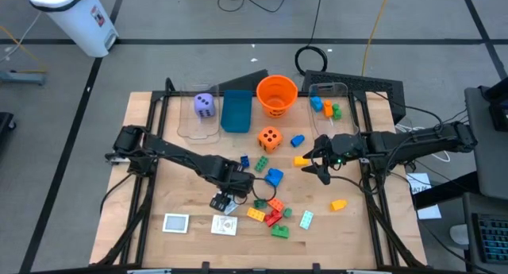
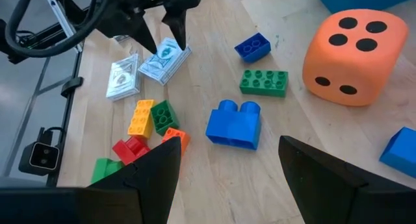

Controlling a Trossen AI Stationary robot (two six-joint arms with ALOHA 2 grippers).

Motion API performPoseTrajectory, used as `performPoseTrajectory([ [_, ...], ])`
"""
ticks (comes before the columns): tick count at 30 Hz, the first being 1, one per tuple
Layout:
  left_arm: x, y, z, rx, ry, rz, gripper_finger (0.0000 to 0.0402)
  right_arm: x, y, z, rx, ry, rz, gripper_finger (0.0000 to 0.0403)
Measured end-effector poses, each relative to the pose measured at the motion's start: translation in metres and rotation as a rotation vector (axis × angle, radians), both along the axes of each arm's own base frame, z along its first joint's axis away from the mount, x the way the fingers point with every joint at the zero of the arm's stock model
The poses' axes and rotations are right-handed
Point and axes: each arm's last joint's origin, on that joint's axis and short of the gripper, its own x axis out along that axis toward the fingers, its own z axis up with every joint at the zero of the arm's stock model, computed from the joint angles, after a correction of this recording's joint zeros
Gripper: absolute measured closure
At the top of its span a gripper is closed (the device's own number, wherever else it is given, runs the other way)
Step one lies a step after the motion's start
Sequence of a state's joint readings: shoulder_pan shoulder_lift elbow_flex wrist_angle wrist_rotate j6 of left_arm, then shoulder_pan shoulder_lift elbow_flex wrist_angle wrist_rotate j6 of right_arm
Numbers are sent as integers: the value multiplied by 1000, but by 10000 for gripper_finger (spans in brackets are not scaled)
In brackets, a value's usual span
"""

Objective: Pick & Place Toys
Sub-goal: Put the blue deck of cards into the blue bin

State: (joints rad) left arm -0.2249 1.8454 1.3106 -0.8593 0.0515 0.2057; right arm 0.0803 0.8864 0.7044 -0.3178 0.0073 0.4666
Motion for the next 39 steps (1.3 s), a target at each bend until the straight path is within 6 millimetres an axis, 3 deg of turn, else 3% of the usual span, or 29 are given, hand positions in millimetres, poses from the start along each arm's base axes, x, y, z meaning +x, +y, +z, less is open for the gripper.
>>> performPoseTrajectory([
  [8, -4, 3, -13, -1, 5, 13, 122, 0, -1, 0, -18, -1, -15, 152],
  [20, -13, 12, -31, 13, 45, 217, 121, 0, -1, 0, -18, -1, -14, 152],
  [33, -4, 57, -31, -25, 12, 644, 121, 0, -1, 0, -18, -1, -15, 152],
  [39, -2, 70, -20, -12, -13, 554, 127, 0, -1, 0, -12, -1, -19, 152],
])
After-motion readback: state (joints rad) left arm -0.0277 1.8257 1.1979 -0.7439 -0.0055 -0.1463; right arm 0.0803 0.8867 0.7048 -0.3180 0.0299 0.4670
